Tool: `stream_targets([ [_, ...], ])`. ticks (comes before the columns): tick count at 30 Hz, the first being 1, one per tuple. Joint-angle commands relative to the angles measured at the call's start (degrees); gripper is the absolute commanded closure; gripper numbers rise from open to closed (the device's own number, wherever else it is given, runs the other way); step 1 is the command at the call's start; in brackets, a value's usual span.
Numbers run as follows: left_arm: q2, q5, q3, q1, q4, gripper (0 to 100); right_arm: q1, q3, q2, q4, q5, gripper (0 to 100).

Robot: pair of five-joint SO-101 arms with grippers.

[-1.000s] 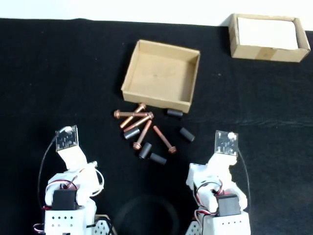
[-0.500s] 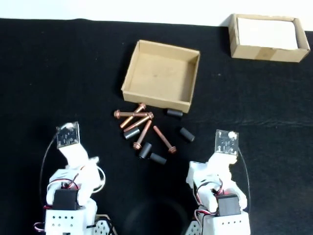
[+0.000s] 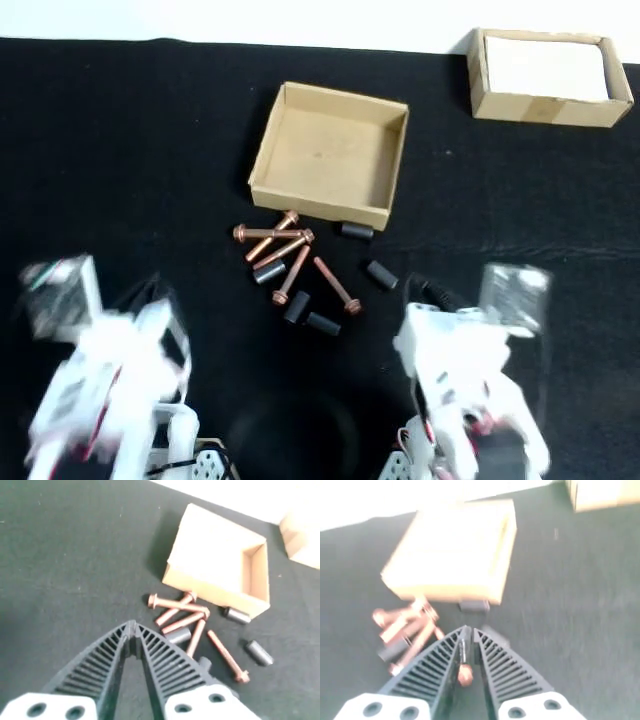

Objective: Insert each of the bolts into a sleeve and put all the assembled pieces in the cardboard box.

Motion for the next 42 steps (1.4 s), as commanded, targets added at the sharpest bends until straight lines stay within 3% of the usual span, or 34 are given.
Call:
stream_targets([
  [1, 0.22, 0.09, -7.08, 0.48, 11.78, 99, 0.48, -11.21, 0.04, 4.53, 0.00, 99.1],
  [6, 0.22, -0.35, -8.84, 0.40, 13.63, 99, 0.66, -22.29, 0.22, 13.32, 0.00, 99.0],
  [9, 0.66, -5.71, -12.97, 0.40, 10.55, 99, 1.89, -27.21, 2.24, 15.43, 0.00, 99.0],
  [12, 1.19, -13.10, -17.10, -0.84, 5.36, 99, 9.45, -31.43, 9.98, 15.52, 0.00, 98.9],
  [15, 6.73, -18.29, -20.00, -7.16, 2.64, 99, 16.31, -36.70, 21.14, 15.69, 0.00, 98.9],
  [18, 17.10, -15.65, -24.84, -10.86, 2.11, 99, 19.47, -43.21, 32.31, 17.45, 1.32, 98.8],
  [20, 24.75, -13.10, -30.64, -10.77, 3.60, 99, 19.56, -46.99, 38.81, 20.53, 6.68, 96.7],
  [24, 41.10, -5.98, -44.88, -10.07, 13.63, 99, 19.38, -49.89, 47.25, 28.53, 17.49, 81.1],
  [27, 52.18, -1.41, -52.26, -6.73, 20.13, 99, 20.18, -47.96, 47.16, 31.25, 20.57, 69.8],
  [30, 56.31, 3.16, -53.05, -5.05, 19.87, 99, 22.99, -40.48, 42.51, 31.16, 20.92, 68.6],
  [34, 60.09, 4.66, -52.18, 3.56, 19.60, 99, 17.01, -28.97, 35.56, 25.45, 21.19, 68.4],
  [38, 62.90, 5.54, -49.71, 7.87, 17.23, 83, 12.18, -26.59, 30.90, 15.87, 20.22, 68.7],
  [42, 63.08, 5.80, -43.56, 5.93, 16.00, 58, 11.65, -28.97, 38.20, 17.80, 12.92, 68.7],
])
